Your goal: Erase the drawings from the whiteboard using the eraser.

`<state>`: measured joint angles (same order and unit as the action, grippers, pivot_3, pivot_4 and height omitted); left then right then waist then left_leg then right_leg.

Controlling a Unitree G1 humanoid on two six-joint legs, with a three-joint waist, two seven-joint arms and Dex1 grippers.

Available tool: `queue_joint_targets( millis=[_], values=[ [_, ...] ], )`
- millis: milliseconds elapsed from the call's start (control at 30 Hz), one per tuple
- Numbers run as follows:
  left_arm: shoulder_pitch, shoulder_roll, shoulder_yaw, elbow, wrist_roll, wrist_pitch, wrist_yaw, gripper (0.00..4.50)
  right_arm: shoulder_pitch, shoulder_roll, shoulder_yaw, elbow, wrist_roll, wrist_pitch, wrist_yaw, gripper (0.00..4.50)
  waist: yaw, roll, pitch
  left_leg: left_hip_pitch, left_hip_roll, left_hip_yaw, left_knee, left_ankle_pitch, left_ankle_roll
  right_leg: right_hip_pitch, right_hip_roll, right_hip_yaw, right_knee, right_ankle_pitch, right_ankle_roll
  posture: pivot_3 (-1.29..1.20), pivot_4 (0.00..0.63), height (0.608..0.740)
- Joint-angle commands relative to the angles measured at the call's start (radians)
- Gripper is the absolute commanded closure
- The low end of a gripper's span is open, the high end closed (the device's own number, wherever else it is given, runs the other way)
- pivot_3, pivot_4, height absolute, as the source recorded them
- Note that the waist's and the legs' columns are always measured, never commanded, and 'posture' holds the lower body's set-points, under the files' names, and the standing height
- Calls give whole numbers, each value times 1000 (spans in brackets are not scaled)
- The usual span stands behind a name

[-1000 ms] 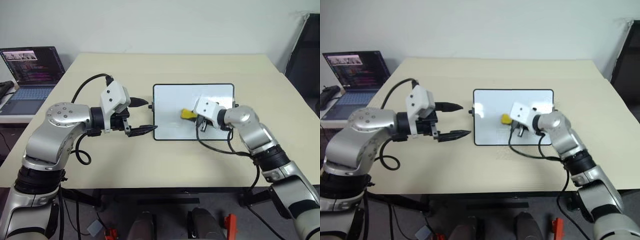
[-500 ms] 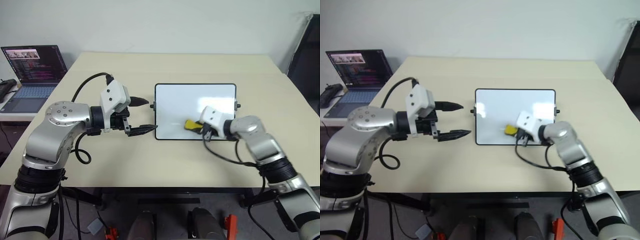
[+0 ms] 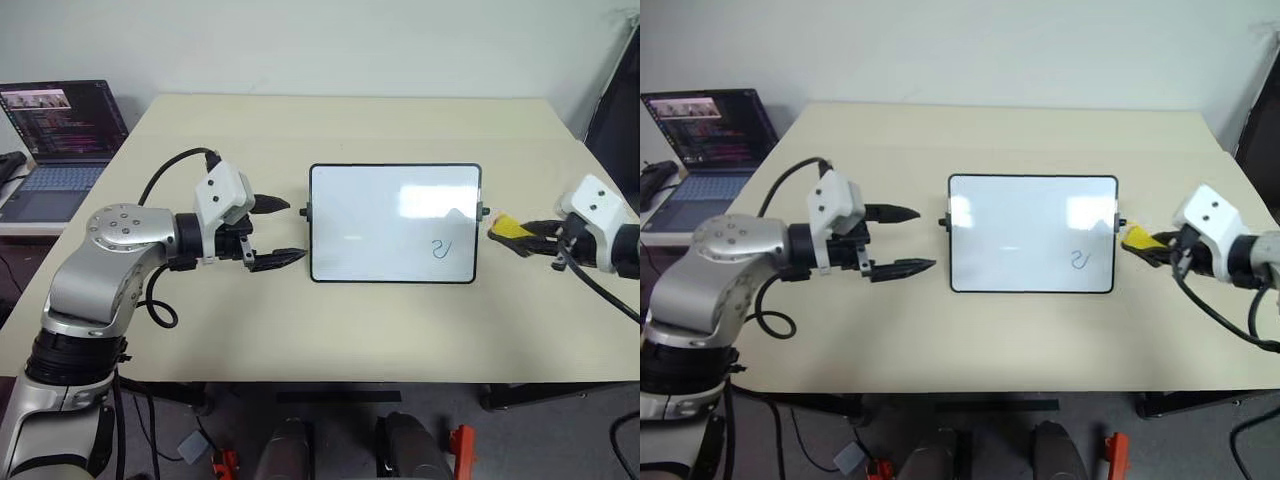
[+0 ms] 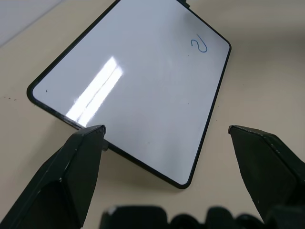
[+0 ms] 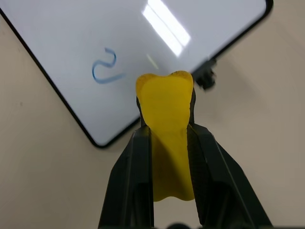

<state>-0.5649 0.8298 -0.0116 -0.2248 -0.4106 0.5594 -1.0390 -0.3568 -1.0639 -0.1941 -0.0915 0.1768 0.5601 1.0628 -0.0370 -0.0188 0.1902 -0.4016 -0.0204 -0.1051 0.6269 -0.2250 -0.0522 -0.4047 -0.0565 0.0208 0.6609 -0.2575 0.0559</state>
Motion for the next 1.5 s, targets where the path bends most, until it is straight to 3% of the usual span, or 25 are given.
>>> queue_joint_targets(
  millis=[33, 600, 800, 1100, 1500],
  values=[
    [-20, 14, 17, 5, 8, -25, -9, 0, 28, -59, -77, 9, -4, -70, 5, 3728, 0, 0, 0, 0, 0, 0, 0, 0, 0, 0, 0, 0, 1, 0, 0, 0, 150, 740],
    [-27, 10, 13, 6, 19, -17, -15, 0, -36, -43, -27, 24, 21, -114, -22, 3728, 2, 0, 0, 1, 0, 0, 2, 0, 0, 1, 1, 0, 1, -2, 4, 0, 150, 740],
    [-20, 12, 24, -12, 6, -3, -13, 0, -146, 44, 25, 28, 36, -127, -51, 3728, 1, 0, 0, 1, 1, 0, 2, 0, 0, 1, 1, 0, 1, -2, 3, 0, 150, 740],
    [11, 23, 2, -16, 29, -6, -12, 0, -329, 253, 185, 202, -127, -281, -250, 3728, -2, 0, 0, 1, 0, 0, 2, 1, -1, 0, 1, 1, 2, 0, 0, 0, 150, 740],
    [62, 41, 24, -56, 20, 18, -7, 0, -344, 287, 291, 324, -188, -360, -182, 3728, 3, 0, 0, 1, 0, -1, 2, 0, -1, 0, 1, 0, 3, 0, 0, 0, 150, 740]
  ],
)
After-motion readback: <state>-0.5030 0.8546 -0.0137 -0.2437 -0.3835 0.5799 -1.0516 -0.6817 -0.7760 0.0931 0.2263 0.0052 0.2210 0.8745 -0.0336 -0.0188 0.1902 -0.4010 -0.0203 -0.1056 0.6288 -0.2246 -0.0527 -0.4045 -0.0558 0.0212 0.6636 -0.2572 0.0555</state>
